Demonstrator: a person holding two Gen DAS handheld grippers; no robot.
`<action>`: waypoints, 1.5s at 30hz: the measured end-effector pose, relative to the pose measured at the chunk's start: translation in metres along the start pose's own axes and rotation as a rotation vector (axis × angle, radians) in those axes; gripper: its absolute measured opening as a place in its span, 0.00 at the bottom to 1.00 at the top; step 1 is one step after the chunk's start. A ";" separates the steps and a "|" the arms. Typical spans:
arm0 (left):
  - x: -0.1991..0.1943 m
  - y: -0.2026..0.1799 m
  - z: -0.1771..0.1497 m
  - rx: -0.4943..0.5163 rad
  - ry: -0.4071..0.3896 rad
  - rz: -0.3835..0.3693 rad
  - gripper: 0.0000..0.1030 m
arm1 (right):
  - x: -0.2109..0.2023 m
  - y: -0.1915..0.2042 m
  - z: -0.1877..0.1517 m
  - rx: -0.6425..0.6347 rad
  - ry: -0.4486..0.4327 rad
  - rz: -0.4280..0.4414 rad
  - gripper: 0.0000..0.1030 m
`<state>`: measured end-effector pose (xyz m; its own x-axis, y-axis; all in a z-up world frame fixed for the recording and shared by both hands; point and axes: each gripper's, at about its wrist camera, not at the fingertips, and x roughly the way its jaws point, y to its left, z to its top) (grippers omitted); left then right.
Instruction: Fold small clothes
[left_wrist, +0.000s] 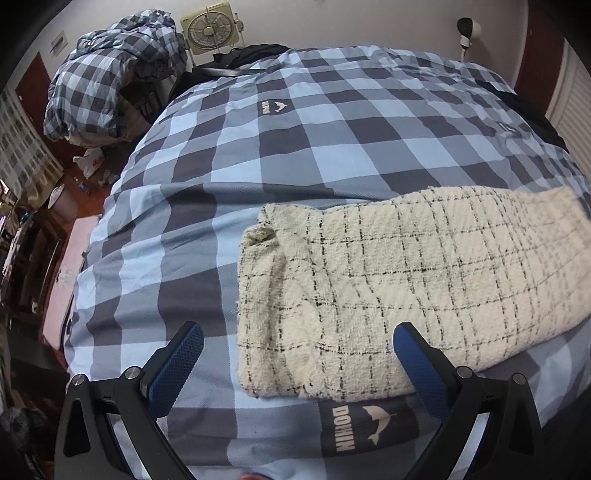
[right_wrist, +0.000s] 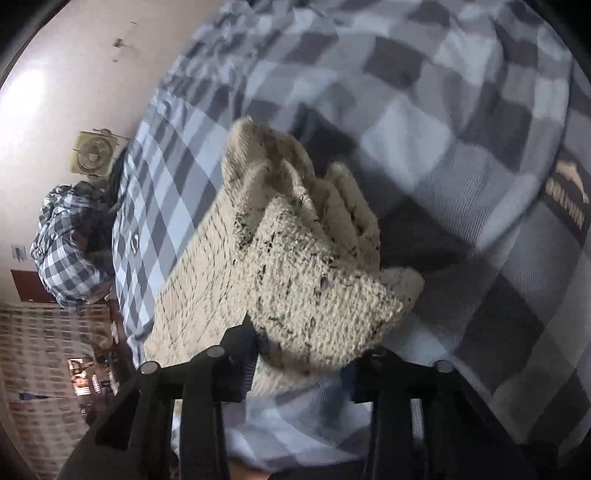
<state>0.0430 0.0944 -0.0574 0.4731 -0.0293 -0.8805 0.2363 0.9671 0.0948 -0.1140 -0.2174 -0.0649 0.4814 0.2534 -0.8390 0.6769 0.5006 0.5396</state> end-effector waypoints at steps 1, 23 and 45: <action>-0.001 -0.001 0.000 0.000 -0.002 -0.003 1.00 | -0.003 -0.003 -0.001 0.021 0.009 -0.001 0.35; 0.004 -0.001 -0.002 -0.001 0.018 -0.012 1.00 | 0.048 -0.013 0.009 0.084 0.054 -0.157 0.64; -0.002 -0.081 0.050 -0.071 0.055 -0.137 1.00 | -0.070 0.036 -0.029 -0.330 -0.459 -0.073 0.25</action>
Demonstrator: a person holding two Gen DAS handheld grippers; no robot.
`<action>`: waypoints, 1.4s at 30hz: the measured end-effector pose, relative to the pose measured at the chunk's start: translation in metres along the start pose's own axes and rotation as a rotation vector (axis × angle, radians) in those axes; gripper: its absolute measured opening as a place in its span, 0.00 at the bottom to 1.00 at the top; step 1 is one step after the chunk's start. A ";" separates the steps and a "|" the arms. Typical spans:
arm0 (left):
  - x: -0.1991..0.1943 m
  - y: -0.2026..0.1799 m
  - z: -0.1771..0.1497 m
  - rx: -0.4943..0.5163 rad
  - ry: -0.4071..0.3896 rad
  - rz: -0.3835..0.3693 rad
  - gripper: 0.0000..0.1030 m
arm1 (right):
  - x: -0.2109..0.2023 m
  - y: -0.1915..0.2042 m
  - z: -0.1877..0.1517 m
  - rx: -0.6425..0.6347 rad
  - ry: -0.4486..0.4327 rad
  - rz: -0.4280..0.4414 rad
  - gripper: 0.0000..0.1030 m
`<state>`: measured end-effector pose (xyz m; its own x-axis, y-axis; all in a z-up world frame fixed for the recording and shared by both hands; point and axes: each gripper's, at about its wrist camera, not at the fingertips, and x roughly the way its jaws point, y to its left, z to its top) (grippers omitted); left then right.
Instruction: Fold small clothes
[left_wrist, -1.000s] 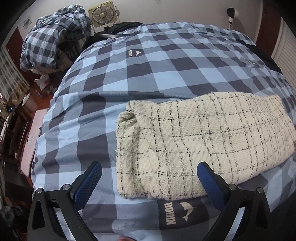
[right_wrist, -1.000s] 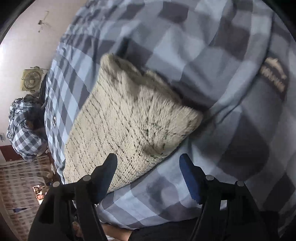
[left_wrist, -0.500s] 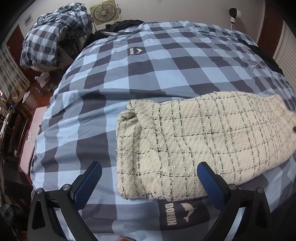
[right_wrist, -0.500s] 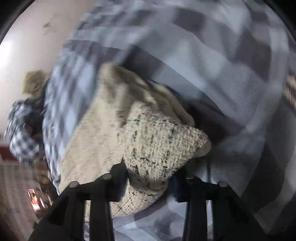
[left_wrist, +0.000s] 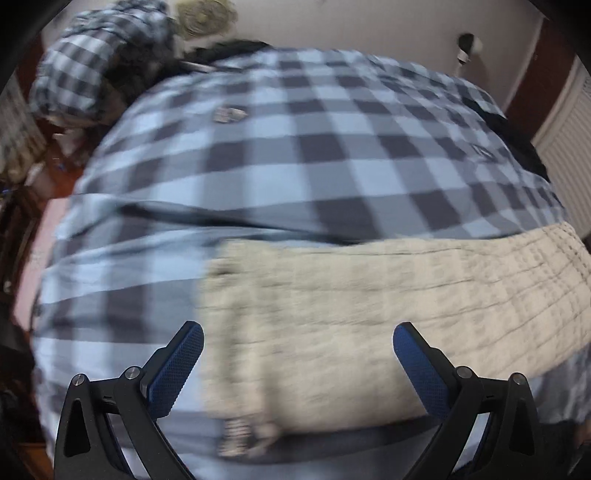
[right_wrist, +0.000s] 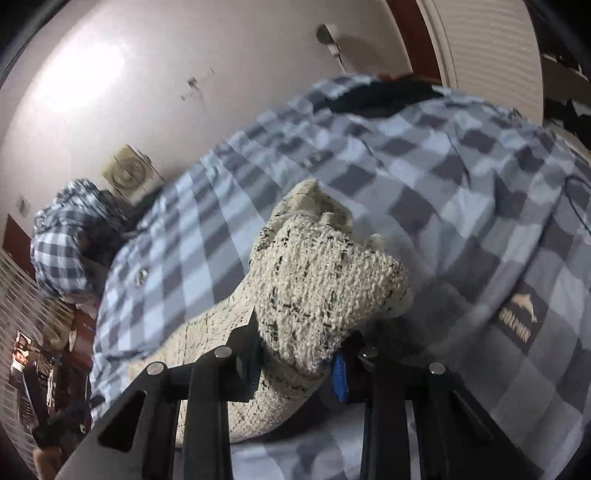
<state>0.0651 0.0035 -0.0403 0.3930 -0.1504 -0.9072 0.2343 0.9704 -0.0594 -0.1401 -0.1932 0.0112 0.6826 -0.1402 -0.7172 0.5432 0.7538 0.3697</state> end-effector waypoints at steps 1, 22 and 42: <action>0.013 -0.016 0.003 0.019 0.017 0.005 1.00 | 0.001 0.002 -0.001 -0.009 0.000 -0.003 0.25; -0.047 0.112 0.000 -0.173 -0.101 0.080 1.00 | -0.021 0.219 -0.074 -0.616 -0.147 0.105 0.26; -0.083 0.205 -0.013 -0.407 -0.254 0.190 1.00 | 0.051 0.257 -0.158 -0.872 0.271 0.456 0.89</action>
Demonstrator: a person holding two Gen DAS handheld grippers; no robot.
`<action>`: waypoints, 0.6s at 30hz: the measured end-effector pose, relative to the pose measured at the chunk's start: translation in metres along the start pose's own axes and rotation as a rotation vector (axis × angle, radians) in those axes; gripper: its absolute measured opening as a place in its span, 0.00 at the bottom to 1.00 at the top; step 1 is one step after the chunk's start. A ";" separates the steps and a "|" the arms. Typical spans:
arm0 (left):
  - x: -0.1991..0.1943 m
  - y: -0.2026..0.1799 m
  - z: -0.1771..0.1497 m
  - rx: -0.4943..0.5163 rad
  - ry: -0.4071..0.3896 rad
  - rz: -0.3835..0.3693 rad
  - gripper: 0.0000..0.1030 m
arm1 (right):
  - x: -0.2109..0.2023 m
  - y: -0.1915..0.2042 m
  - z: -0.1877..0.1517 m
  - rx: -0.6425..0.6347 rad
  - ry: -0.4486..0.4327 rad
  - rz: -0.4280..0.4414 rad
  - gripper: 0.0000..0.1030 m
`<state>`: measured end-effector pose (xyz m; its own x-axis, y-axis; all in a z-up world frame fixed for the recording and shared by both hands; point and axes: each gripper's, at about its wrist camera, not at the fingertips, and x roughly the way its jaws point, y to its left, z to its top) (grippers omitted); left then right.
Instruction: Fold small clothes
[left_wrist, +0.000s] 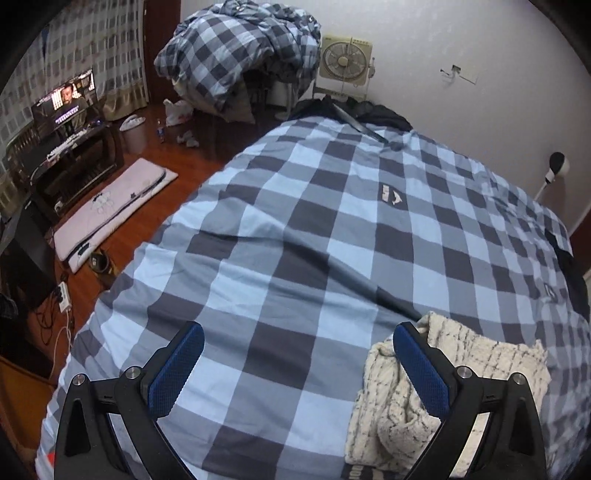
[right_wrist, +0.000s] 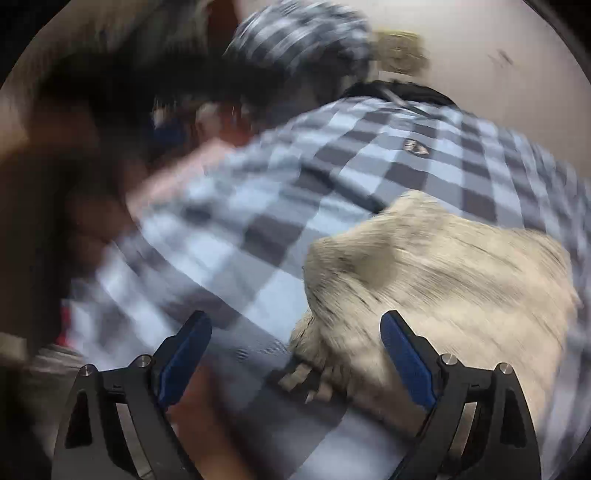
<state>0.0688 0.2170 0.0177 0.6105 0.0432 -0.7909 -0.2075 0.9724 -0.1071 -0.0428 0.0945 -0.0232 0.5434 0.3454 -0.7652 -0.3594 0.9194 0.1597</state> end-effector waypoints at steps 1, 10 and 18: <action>0.000 -0.002 0.000 0.005 0.000 -0.001 1.00 | -0.029 -0.017 -0.003 0.074 -0.040 0.031 0.89; 0.012 -0.037 -0.016 0.107 0.053 -0.020 1.00 | -0.109 -0.176 -0.030 0.586 -0.134 -0.394 0.98; 0.015 -0.046 -0.021 0.138 0.055 -0.006 1.00 | -0.016 -0.146 0.011 0.455 0.037 -0.463 0.97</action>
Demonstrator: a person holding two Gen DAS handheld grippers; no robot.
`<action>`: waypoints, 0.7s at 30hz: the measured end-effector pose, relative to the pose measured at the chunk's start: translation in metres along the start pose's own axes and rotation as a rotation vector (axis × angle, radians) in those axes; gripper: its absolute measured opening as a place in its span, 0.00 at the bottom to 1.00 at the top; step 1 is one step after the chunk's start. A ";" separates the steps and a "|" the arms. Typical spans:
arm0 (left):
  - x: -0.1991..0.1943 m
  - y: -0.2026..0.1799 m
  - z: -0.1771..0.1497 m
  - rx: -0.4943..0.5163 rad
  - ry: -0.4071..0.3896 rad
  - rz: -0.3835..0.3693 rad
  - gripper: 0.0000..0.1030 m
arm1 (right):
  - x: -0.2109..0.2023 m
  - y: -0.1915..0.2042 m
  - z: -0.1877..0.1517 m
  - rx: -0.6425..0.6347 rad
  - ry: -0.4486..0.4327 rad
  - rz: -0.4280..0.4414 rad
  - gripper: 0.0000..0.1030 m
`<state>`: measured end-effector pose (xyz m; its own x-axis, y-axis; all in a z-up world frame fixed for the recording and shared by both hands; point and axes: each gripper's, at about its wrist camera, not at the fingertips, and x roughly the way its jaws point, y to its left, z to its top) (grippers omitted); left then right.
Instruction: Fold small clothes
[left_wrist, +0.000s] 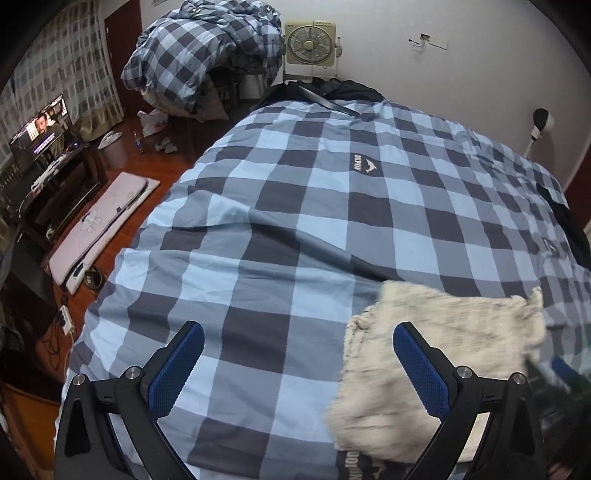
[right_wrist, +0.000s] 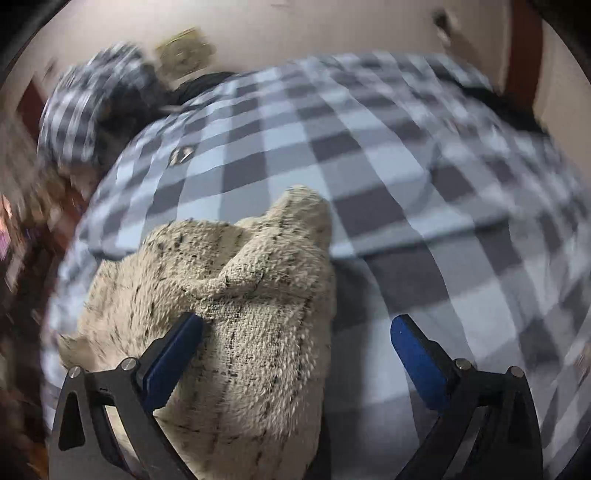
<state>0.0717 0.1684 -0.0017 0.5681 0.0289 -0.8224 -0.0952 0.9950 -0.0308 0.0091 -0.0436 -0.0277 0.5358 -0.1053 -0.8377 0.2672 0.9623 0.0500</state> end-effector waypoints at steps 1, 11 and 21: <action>0.002 -0.003 0.000 0.006 0.004 -0.004 1.00 | 0.001 0.008 -0.004 -0.046 0.003 -0.013 0.97; 0.035 -0.053 -0.019 0.160 0.129 -0.056 1.00 | 0.015 -0.017 -0.020 -0.026 0.073 0.171 0.98; 0.032 -0.049 -0.019 0.149 0.104 -0.021 1.00 | -0.072 -0.011 -0.106 -0.329 -0.012 0.003 0.98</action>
<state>0.0789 0.1184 -0.0377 0.4805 0.0060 -0.8770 0.0423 0.9987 0.0301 -0.1172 -0.0200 -0.0250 0.5462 -0.1032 -0.8313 -0.0067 0.9918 -0.1276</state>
